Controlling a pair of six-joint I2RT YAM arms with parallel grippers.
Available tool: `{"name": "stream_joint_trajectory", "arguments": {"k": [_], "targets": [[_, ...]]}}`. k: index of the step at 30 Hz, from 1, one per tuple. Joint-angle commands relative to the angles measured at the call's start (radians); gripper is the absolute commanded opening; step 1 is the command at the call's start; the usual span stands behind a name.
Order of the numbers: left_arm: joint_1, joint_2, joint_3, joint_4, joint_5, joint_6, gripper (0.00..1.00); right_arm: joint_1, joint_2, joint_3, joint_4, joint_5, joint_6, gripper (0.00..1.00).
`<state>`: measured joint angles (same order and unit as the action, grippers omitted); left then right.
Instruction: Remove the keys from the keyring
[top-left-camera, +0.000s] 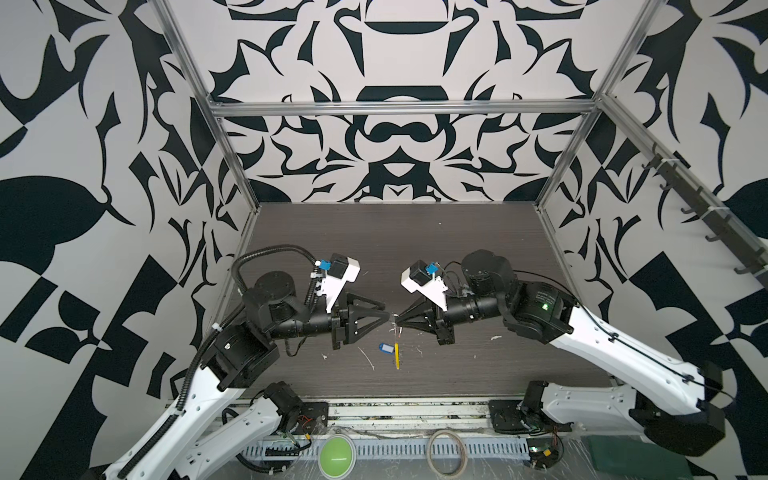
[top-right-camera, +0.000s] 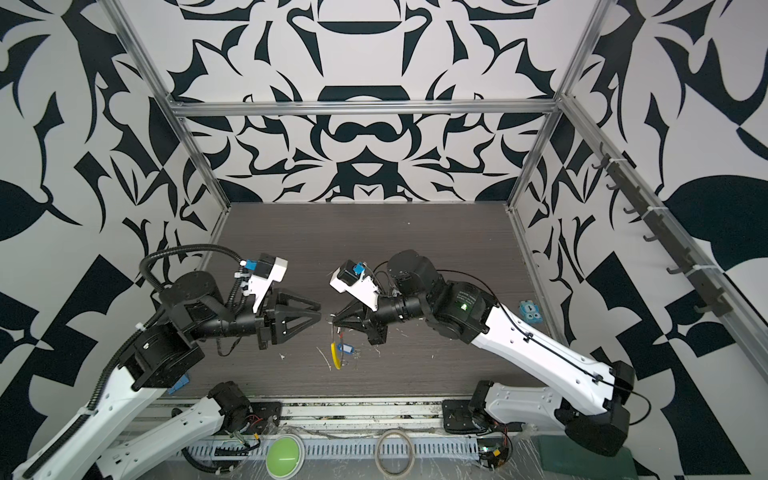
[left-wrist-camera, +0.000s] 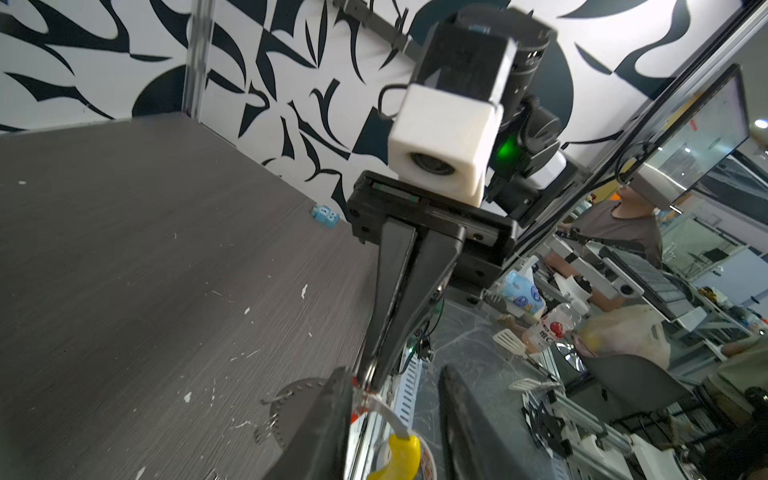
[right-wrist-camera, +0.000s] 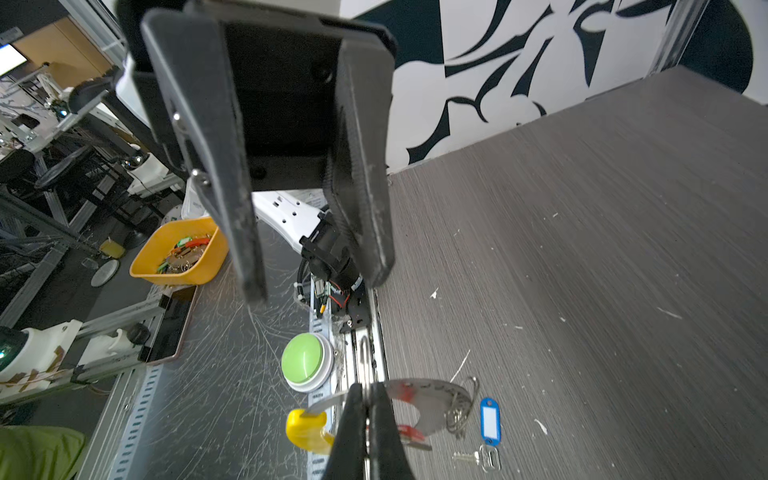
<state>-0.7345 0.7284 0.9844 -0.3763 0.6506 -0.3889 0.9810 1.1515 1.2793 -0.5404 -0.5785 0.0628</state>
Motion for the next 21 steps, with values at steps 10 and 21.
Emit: {"name": "stream_joint_trajectory", "arguments": {"k": [10, 21], "targets": [[-0.003, 0.089, 0.065, -0.147, 0.086, 0.065, 0.33, -0.004, 0.036, 0.111, -0.104, 0.003, -0.055, 0.0], [-0.003, 0.123, 0.08, -0.171, 0.1, 0.086, 0.25, -0.004, 0.055, 0.141, -0.129, 0.003, -0.058, 0.0]]}}
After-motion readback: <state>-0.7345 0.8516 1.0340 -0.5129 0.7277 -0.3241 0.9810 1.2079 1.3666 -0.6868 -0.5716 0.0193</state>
